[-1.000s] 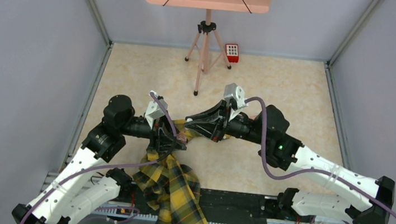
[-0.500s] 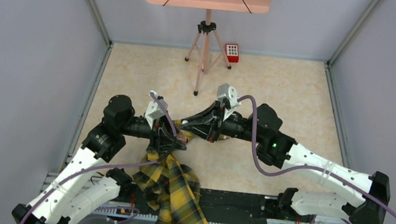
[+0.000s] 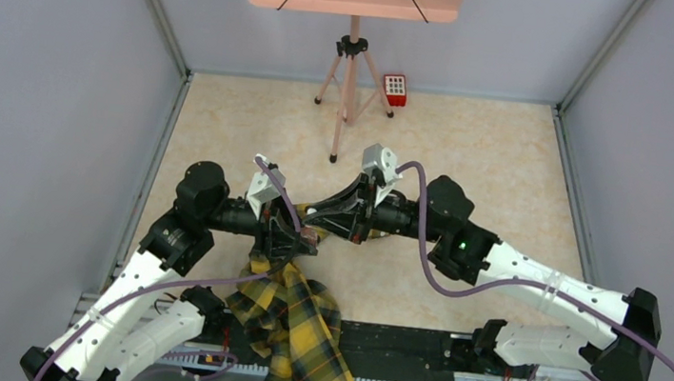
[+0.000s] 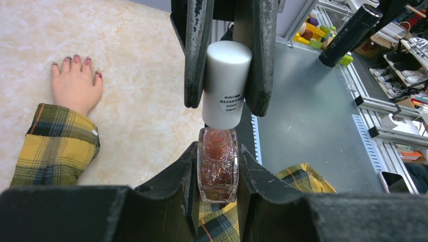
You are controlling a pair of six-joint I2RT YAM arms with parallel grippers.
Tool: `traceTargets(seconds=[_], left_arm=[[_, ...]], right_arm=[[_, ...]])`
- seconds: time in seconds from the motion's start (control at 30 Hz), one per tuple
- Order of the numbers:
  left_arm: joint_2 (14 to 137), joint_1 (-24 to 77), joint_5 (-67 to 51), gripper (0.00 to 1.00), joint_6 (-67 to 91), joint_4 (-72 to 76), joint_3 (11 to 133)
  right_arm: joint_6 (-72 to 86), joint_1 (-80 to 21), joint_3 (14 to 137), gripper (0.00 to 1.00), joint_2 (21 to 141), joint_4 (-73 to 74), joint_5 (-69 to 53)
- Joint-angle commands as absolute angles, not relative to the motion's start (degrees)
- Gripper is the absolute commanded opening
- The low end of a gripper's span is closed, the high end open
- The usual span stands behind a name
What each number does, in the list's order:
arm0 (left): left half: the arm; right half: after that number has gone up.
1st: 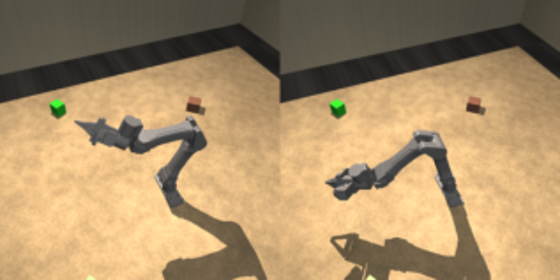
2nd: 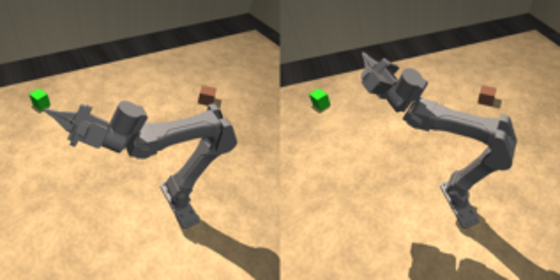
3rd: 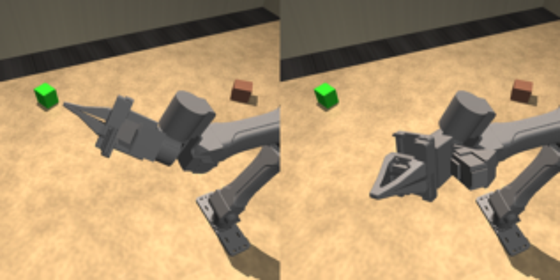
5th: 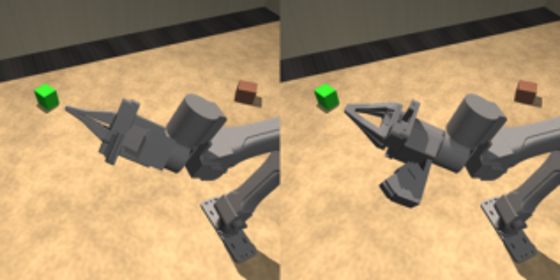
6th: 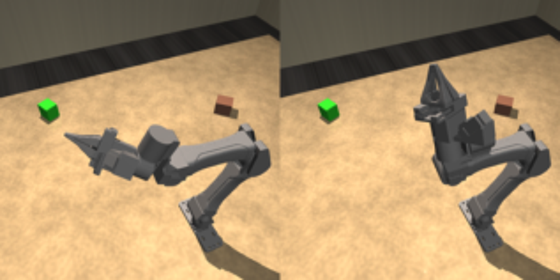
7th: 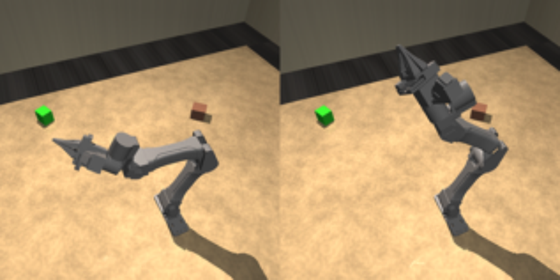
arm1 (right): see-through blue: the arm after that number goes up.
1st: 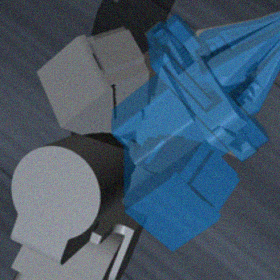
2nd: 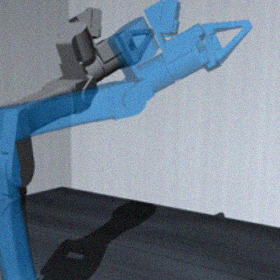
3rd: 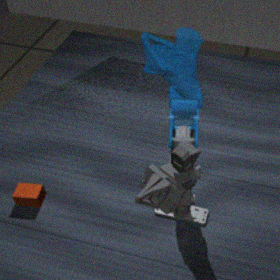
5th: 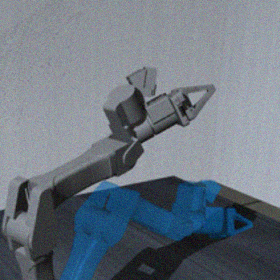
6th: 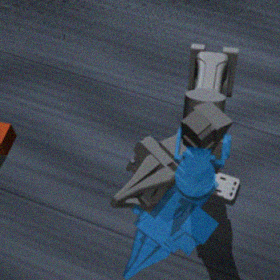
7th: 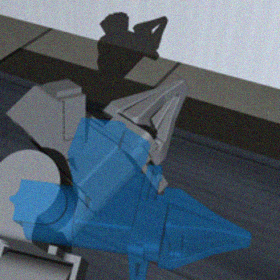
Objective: Paint the nails
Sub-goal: Unscrew the nail polish bottle.
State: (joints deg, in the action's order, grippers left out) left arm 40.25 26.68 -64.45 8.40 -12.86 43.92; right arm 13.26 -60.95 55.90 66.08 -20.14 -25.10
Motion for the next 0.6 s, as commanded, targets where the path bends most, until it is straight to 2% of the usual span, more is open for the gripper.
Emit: traceTargets(seconds=[0.0, 0.57], left_arm=[[39.6, 26.6, -64.8, 0.00, 7.7, -10.5, 44.5], [39.4, 26.6, -64.8, 0.00, 7.6, -10.5, 44.5]], right_arm=[[13.8, -60.5, 58.2, 0.00, 66.0, -22.0, -26.5], [17.2, -60.4, 57.9, 0.00, 66.0, -25.6, -27.6]])
